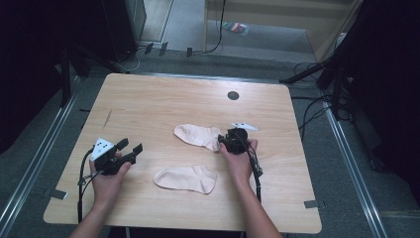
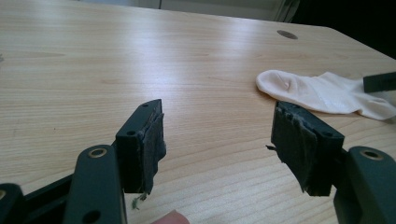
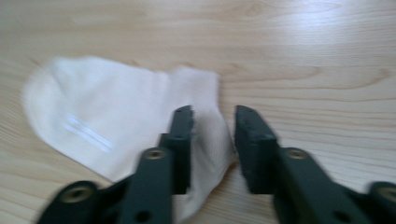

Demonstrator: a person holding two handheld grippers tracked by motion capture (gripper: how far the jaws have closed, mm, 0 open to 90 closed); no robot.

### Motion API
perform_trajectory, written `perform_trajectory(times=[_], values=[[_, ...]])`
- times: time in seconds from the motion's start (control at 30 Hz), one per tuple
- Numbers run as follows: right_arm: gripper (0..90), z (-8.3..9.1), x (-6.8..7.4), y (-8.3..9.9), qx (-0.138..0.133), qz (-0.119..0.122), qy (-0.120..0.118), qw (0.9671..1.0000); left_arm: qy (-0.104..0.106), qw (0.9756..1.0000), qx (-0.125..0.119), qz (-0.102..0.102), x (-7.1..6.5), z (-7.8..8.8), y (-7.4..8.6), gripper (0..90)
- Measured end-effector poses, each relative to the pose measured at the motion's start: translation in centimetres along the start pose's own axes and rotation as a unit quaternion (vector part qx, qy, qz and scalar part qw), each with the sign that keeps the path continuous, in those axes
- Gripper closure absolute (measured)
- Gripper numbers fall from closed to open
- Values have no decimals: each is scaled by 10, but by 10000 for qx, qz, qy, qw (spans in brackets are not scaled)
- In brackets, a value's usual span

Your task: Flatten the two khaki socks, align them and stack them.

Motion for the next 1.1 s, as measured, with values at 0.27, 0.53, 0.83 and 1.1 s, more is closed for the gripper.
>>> perform_trajectory(times=[0.27,0.53,0.83,1.1], values=[[373,11,-25,3,-310,111,376,9987,-135,9998,145,26,2,-9,-3,391],[390,22,-30,12,-339,147,153,9992,159,9990,407,-33,-10,-29,-18,419],[411,15,-21,9,-297,123,-99,9994,502,9947,895,28,-30,-77,-36,440],[418,9,-14,3,-343,171,-146,9992,732,9915,1071,-108,-44,-106,-40,461]])
Point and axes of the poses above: each handheld gripper's, and its own axes: z roughly backward along the jaws, y roughly out of its underside, x roughly to its left, the point moved 8 cm from there along -z, roughly forward along the jaws, and after that the axes turned 5 degrees about y, right-handed, at the moved point
